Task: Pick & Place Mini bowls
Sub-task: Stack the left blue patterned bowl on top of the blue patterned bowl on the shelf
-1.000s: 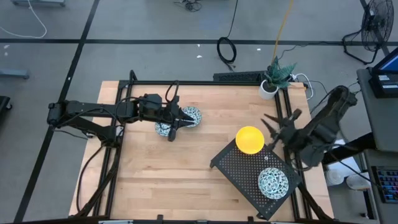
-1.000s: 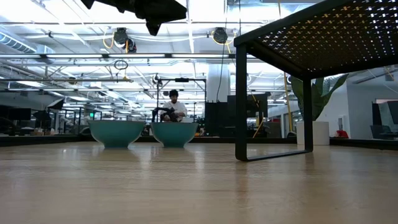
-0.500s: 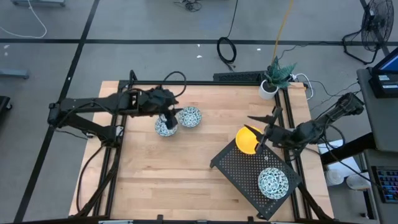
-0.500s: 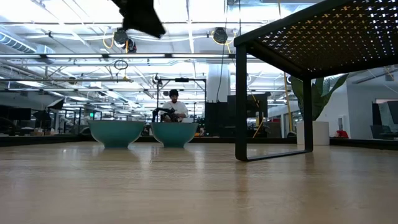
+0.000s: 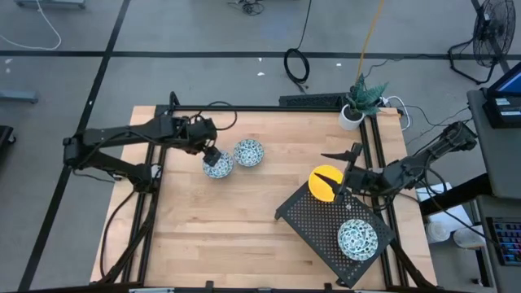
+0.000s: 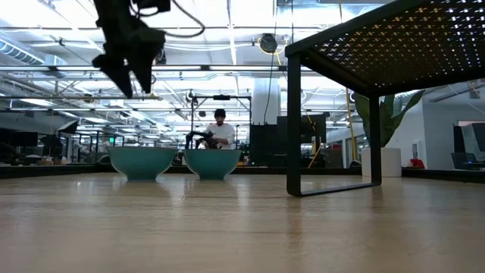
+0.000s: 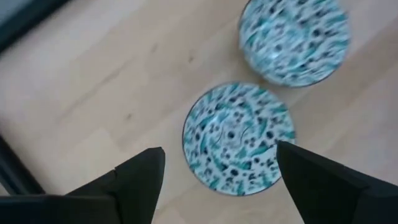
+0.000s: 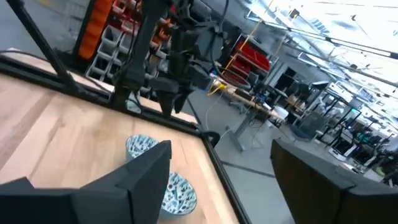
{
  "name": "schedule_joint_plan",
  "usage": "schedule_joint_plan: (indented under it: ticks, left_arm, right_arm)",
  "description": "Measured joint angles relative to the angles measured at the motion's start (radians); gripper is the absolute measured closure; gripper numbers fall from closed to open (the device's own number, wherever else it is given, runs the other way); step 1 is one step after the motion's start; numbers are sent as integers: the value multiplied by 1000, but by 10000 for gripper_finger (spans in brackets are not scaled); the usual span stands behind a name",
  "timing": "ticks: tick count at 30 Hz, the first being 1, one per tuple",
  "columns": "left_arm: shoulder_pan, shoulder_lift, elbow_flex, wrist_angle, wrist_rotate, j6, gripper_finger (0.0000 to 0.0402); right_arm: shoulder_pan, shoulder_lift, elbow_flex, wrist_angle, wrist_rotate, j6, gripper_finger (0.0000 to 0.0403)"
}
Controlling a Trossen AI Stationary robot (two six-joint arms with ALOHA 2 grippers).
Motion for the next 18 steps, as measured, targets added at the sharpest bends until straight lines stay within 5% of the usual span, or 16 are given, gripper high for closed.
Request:
schedule_joint_plan:
  ticks: [12,18]
  left_arm:
    - [68,-1,-247,22,31,-185,128]
    - [68,-1,-355,170,46,-234,120]
  right_arm:
    - [2,-5,0,15,-1,-20,141]
    - [2,-5,0,25,-1,-11,141]
